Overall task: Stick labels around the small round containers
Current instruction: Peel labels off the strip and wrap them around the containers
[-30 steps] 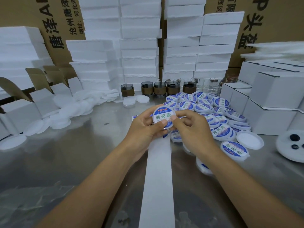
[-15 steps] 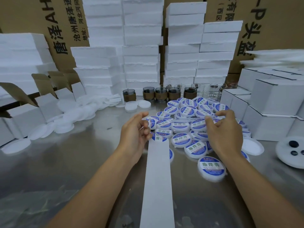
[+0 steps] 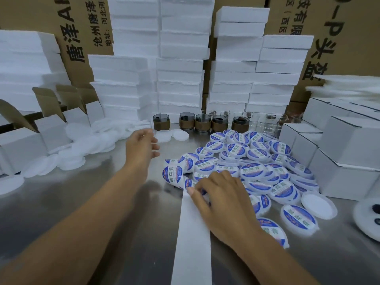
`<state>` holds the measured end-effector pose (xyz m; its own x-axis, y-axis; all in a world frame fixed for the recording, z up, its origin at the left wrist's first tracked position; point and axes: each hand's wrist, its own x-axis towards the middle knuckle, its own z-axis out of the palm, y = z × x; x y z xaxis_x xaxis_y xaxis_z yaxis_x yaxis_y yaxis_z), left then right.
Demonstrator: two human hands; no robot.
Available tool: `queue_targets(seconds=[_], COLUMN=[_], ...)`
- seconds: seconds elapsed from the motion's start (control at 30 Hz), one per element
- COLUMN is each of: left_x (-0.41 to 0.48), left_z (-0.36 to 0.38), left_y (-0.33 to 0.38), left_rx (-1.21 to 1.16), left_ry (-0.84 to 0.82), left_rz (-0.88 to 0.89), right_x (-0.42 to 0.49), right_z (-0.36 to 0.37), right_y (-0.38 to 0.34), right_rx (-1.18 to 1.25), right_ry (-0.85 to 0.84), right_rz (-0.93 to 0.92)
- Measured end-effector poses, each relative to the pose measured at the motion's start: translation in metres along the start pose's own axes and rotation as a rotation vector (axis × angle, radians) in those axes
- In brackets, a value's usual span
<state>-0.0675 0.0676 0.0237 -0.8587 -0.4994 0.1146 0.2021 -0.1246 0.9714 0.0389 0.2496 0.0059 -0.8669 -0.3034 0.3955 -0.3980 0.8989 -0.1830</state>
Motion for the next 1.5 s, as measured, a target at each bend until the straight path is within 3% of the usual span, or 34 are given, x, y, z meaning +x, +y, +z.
queue_targets(seconds=[0.1, 0.23, 0.43, 0.57, 0.67, 0.83, 0.93, 1.03, 1.1, 1.17, 1.23, 1.33, 1.5], left_x=[0.042, 0.082, 0.111, 0.114, 0.111, 0.094, 0.066, 0.030, 0.005, -0.022, -0.049, -0.077, -0.090], left_z=[-0.004, -0.003, 0.025, 0.035, 0.038, 0.036, 0.030, 0.022, 0.015, 0.007, -0.001, -0.007, -0.010], left_y=[-0.022, -0.045, -0.050, -0.057, -0.058, -0.037, -0.012, 0.015, 0.028, 0.037, 0.038, 0.026, 0.017], left_rx=[0.364, 0.821, 1.054, 1.244, 1.249, 1.039, 0.750, 0.493, 0.177, -0.228, -0.477, -0.621, -0.647], left_ry=[0.019, -0.126, -0.243, -0.240, -0.207, -0.143, -0.178, -0.154, -0.173, -0.266, -0.341, -0.399, -0.462], left_rz=[0.102, 0.233, 0.358, 0.409, 0.387, 0.326, 0.359, 0.236, 0.091, -0.069, -0.194, -0.360, -0.508], right_x=[0.005, 0.011, 0.019, 0.022, 0.020, 0.015, 0.012, 0.010, 0.010, 0.009, 0.009, 0.010, 0.009], right_z=[0.004, 0.011, 0.019, 0.023, 0.024, 0.018, 0.012, 0.007, 0.007, 0.010, 0.010, 0.010, 0.008], right_y=[-0.006, 0.001, 0.010, 0.013, 0.014, 0.012, 0.010, 0.006, 0.007, 0.013, 0.014, 0.017, 0.024], right_rx=[-0.082, -0.126, -0.201, -0.208, -0.208, -0.167, -0.124, -0.065, -0.001, 0.025, 0.066, 0.141, 0.286], right_ry=[0.034, 0.232, 0.362, 0.360, 0.359, 0.266, 0.194, 0.077, -0.044, -0.058, -0.051, -0.013, 0.097], right_rz=[-0.015, -0.066, -0.178, -0.197, -0.174, -0.132, -0.086, -0.029, -0.006, -0.035, -0.037, -0.041, 0.017])
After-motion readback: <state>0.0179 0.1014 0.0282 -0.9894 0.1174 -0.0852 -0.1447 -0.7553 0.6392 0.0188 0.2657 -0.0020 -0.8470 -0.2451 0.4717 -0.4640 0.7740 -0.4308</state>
